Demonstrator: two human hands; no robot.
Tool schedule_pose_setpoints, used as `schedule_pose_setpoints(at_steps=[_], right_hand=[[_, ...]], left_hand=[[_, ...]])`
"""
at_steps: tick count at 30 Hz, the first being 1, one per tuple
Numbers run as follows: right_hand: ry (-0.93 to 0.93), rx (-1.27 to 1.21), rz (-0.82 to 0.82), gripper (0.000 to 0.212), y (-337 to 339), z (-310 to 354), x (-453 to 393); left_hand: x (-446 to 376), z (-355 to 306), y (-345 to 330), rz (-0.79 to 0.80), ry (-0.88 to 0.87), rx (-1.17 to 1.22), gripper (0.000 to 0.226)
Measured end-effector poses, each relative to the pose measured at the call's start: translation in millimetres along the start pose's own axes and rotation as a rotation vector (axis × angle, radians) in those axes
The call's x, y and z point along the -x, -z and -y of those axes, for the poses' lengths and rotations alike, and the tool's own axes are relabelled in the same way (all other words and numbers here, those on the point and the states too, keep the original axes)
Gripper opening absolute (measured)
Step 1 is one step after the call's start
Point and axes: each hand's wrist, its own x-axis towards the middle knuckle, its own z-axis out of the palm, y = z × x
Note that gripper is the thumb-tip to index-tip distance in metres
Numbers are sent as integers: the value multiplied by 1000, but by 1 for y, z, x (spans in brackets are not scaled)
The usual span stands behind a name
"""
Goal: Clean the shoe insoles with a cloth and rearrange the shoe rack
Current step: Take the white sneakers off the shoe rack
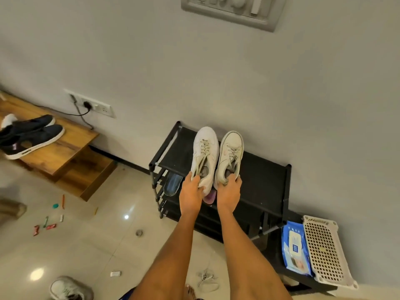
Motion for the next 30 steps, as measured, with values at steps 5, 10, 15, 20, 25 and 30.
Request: schedule_pose_setpoints(at_steps=[5,10,15,20,25,30], right_hand=[[98,-321,333,48,-23,48,34],[312,-108,228,30,-62,101,92],[508,-30,396,25,-112,123,149],[595,27,577,22,-162,115,216],[581,160,889,37,-240,86,239],[517,188,933,37,-381,26,257]], left_hand=[[9,42,56,-185,18,6,11],[34,87,116,-343,163,3,7],[82,152,149,-472,316,-31,9],[134,219,153,-547,553,41,9],[163,302,118,-565,733,90,12],[164,431,39,-607,938,181,15]])
